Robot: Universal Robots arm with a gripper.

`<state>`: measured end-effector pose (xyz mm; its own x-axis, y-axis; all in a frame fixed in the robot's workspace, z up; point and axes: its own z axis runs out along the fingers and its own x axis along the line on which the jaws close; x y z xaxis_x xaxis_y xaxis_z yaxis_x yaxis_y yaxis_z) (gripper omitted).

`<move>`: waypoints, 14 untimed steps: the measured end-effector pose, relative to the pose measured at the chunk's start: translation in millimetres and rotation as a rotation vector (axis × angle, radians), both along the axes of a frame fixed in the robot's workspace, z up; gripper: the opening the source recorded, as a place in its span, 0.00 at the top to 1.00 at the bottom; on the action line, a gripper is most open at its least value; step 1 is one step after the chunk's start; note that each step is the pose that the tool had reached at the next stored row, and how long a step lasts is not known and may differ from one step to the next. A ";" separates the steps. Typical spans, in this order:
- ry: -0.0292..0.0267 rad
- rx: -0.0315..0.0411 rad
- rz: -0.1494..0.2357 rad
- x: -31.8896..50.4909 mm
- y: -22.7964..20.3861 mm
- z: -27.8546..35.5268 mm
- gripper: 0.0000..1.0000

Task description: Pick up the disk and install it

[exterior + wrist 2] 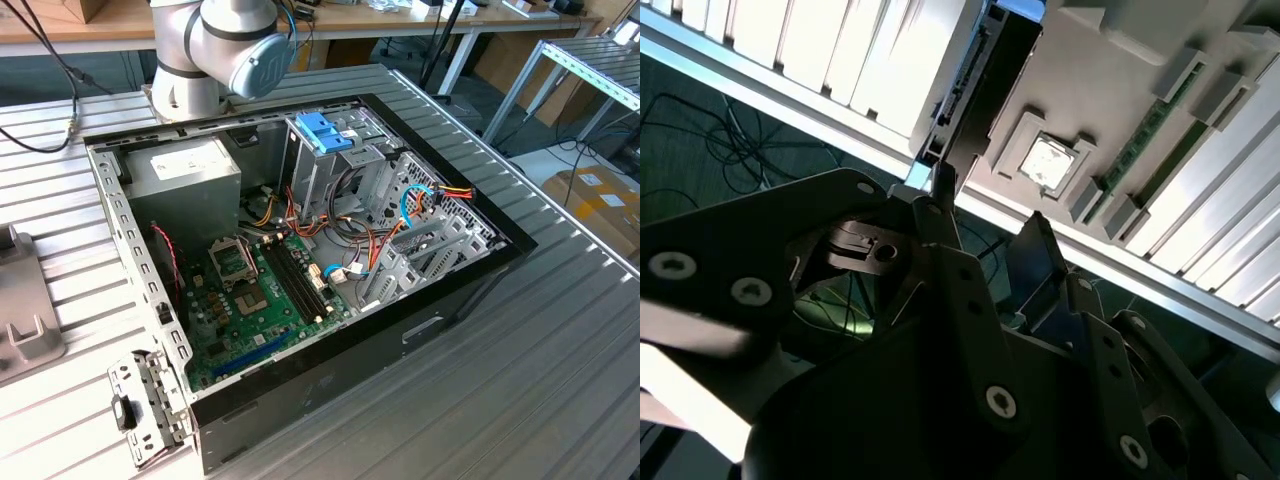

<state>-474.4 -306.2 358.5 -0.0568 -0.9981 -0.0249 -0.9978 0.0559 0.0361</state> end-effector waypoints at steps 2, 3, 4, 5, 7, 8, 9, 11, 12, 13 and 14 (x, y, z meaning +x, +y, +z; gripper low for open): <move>-0.0001 0.0000 0.000 -1.1 1.8 -0.4 0.52; 0.0001 -0.0001 0.000 -1.7 3.3 -0.6 0.52; 0.0000 0.0000 0.000 -2.3 5.3 -1.1 0.52; -0.0002 0.0000 0.000 -2.5 5.9 -1.4 0.52; 0.0001 0.0000 0.000 -2.9 6.4 -2.0 0.52; 0.0000 0.0000 0.000 -3.2 6.6 -2.5 0.52; 0.0000 0.0000 0.000 -3.4 6.8 -3.0 0.52; 0.0001 -0.0001 0.000 -3.5 7.3 -3.8 0.52; 0.0001 -0.0001 0.000 -3.5 7.7 -4.4 0.52; 0.0001 0.0000 0.000 -3.5 8.6 -6.3 0.52; 0.0001 -0.0001 0.000 -3.5 9.2 -7.5 0.52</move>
